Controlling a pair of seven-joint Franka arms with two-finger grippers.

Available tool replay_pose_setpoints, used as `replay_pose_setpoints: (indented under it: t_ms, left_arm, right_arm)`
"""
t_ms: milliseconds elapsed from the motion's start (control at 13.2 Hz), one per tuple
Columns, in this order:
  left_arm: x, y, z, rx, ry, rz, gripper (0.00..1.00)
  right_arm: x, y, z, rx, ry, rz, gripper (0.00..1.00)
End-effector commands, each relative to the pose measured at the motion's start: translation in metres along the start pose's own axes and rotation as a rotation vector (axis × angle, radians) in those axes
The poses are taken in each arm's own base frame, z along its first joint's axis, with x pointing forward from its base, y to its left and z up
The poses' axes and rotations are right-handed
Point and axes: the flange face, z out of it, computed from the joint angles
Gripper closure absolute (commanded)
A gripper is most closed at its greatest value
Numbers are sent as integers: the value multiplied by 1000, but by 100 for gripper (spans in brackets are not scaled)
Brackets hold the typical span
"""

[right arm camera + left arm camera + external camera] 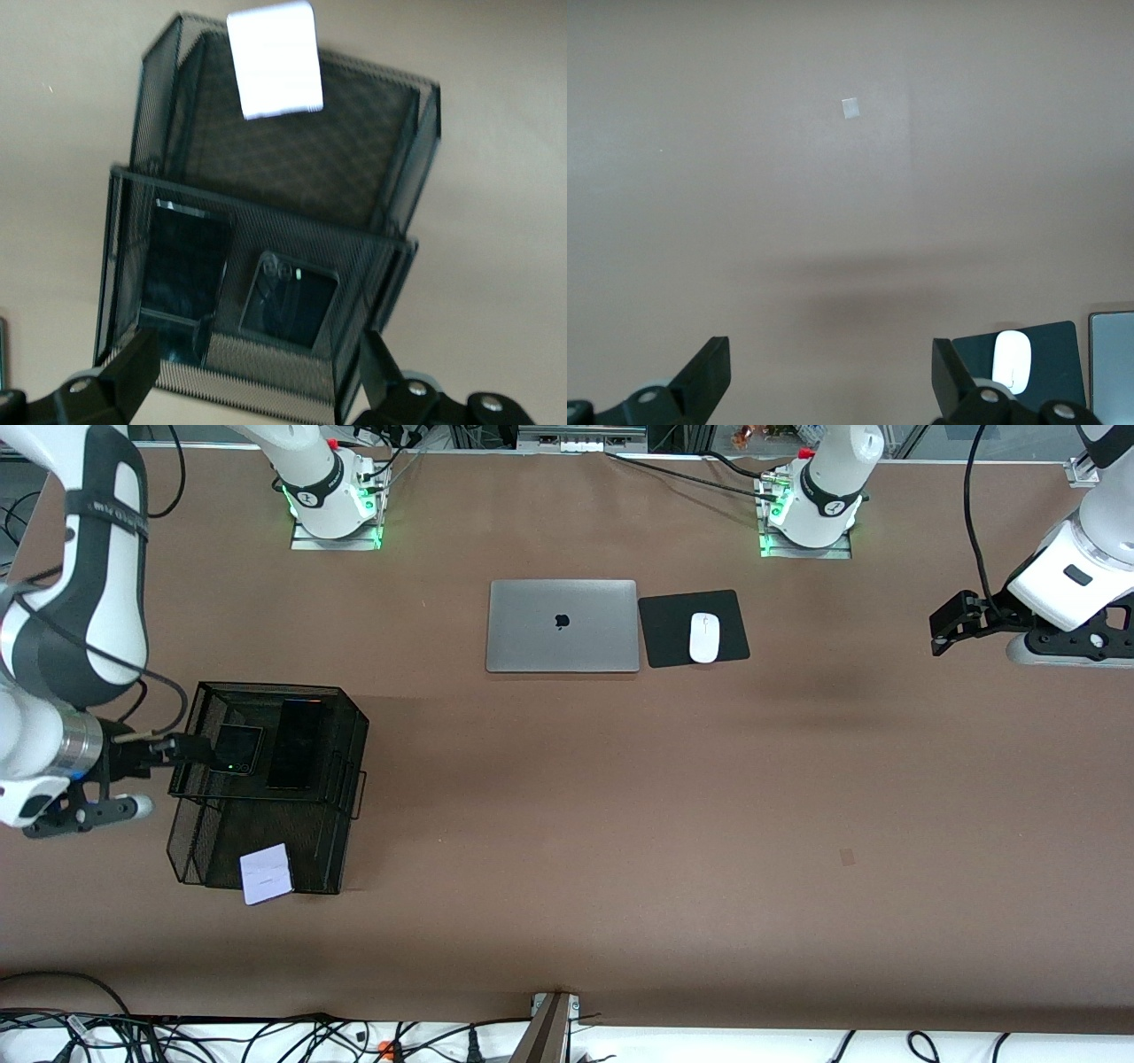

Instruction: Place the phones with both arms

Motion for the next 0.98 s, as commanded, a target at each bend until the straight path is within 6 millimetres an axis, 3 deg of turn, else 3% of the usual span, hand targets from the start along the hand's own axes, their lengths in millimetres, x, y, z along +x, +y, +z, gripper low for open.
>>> replay_pose_setpoints:
  t_ms: [0,151,529,680,907]
  left_arm:
    - [0,-3,-5,17,-9,17,0]
    - [0,-5,-5,16,-10,16,0]
    - [-1,-7,-5,16,-15,12,0]
    - [-1,-7,-5,16,-15,11,0]
    - [-1,-9,-4,16,-17,12,0]
  right_arm:
    - [-45,-7,-11,-18,2,69,0]
    - [-66,-19,-25,-37,22,125,0]
    - [-121,-8,-77,-56,42,229,0]
    - [-135,-3,-92,-54,46,237,0]
    - [-140,-3,-99,-50,28,242,0]
